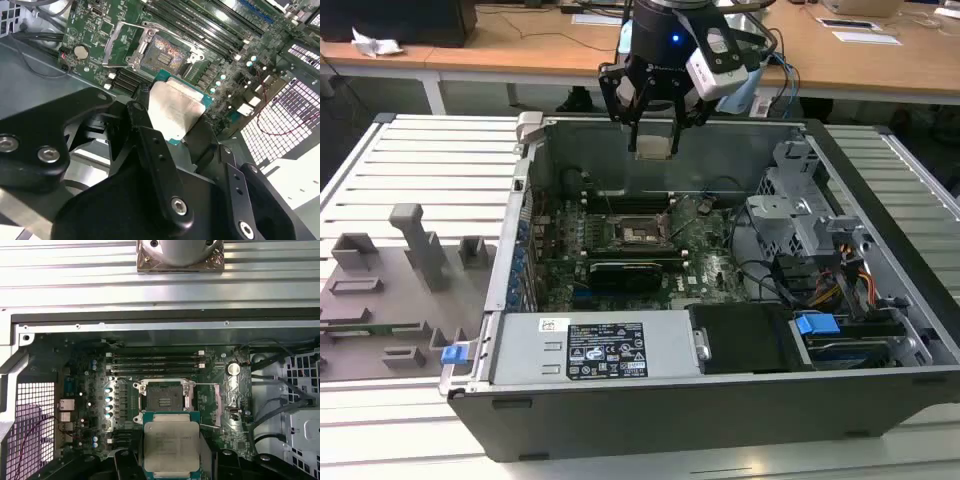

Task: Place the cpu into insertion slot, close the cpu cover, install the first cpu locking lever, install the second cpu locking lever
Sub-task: 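Place the cpu into insertion slot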

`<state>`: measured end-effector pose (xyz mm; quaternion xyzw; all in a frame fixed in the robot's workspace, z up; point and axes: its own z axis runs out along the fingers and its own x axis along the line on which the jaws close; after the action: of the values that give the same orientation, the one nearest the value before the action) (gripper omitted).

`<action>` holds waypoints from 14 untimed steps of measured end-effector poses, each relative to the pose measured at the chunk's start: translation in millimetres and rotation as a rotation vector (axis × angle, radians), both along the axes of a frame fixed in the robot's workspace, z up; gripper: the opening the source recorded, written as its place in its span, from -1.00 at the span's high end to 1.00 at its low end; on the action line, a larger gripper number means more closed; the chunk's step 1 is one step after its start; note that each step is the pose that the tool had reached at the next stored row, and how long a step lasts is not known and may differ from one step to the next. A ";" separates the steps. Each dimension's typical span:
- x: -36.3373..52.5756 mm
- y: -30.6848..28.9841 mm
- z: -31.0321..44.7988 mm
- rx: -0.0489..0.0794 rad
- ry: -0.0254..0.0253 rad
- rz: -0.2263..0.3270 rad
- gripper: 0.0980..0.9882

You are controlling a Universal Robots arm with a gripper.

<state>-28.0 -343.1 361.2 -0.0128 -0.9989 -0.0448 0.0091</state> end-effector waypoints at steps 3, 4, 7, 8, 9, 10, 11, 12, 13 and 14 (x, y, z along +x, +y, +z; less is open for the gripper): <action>0.0 -3.9 -0.2 -0.001 0.0000 0.000 0.01; 0.0 -4.0 -0.1 -0.001 0.0000 -0.001 0.01; 0.0 -4.1 -0.1 -0.003 0.0001 -0.026 0.01; 0.0 -4.1 -0.2 -0.003 0.0001 -0.036 0.01; 0.0 -4.3 -0.3 -0.003 0.0001 -0.049 0.01; -0.1 -4.9 -0.3 -0.003 0.0001 -0.058 0.01; 0.0 -5.8 -0.4 -0.003 0.0002 -0.061 0.01; 0.0 -6.8 -0.5 -0.003 0.0001 -0.062 0.01; 0.0 -7.4 -0.5 -0.004 0.0001 -0.069 0.01; 0.0 -7.4 -0.7 -0.008 0.0000 -0.090 0.01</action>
<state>-28.0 -350.5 360.5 -0.0578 -0.9974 -0.0413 0.0070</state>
